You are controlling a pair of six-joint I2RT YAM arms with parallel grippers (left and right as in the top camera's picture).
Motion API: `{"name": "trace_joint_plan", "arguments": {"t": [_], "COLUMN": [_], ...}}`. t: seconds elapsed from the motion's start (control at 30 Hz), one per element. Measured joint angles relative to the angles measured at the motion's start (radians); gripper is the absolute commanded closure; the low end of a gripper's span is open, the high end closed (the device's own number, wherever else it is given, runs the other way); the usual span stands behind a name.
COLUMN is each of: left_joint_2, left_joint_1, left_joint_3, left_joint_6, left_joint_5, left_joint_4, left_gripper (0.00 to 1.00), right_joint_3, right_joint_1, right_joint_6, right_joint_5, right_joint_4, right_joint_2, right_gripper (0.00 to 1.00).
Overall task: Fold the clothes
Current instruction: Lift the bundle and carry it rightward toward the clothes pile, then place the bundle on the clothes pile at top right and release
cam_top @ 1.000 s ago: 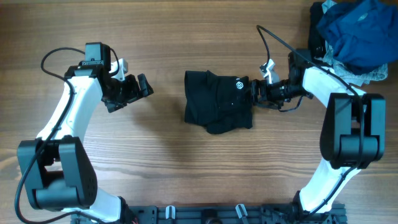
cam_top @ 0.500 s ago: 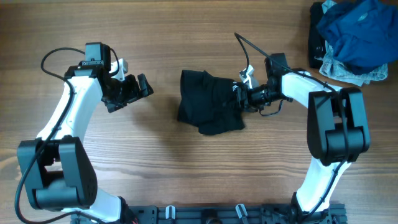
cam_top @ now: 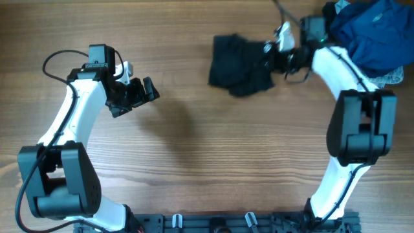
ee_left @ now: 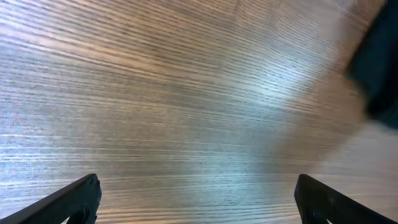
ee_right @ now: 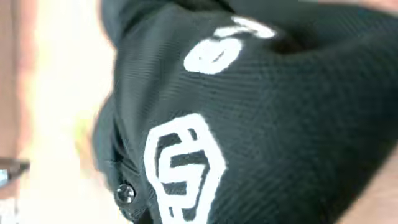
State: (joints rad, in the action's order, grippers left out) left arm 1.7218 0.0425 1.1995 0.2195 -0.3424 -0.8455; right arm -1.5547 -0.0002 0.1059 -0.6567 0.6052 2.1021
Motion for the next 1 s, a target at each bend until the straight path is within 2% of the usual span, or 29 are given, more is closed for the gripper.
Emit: {"name": "trace_joint_plan", "arguments": {"t": [0.13,0.3,0.57,0.77,1.0], "left_joint_2": [0.0,0.0,0.0,0.0,0.0], "left_joint_1": [0.0,0.0,0.0,0.0,0.0], "left_joint_3": [0.0,0.0,0.0,0.0,0.0], "left_joint_6": [0.003,0.016,0.026,0.034,0.037], "left_joint_5": [0.0,0.0,0.0,0.0,0.0], "left_joint_4": [-0.001,-0.011,-0.015,-0.015,-0.023], "left_gripper": [0.0,0.0,0.0,0.0,0.0], "right_joint_3": [-0.18,-0.262,-0.426,-0.457,-0.462], "right_joint_1": [-0.105,-0.209,-0.438,-0.625,-0.772], "right_joint_6": [-0.007,-0.004,0.131,0.197,0.15], "right_joint_5": [0.053,0.055,-0.129,-0.254,-0.258], "right_joint_4": [-0.016,-0.08,-0.098,-0.069,0.043], "right_joint_2": [0.002,0.002,0.011,0.011,0.011], "right_gripper": [0.96,0.96,0.96,0.96,0.96]}}
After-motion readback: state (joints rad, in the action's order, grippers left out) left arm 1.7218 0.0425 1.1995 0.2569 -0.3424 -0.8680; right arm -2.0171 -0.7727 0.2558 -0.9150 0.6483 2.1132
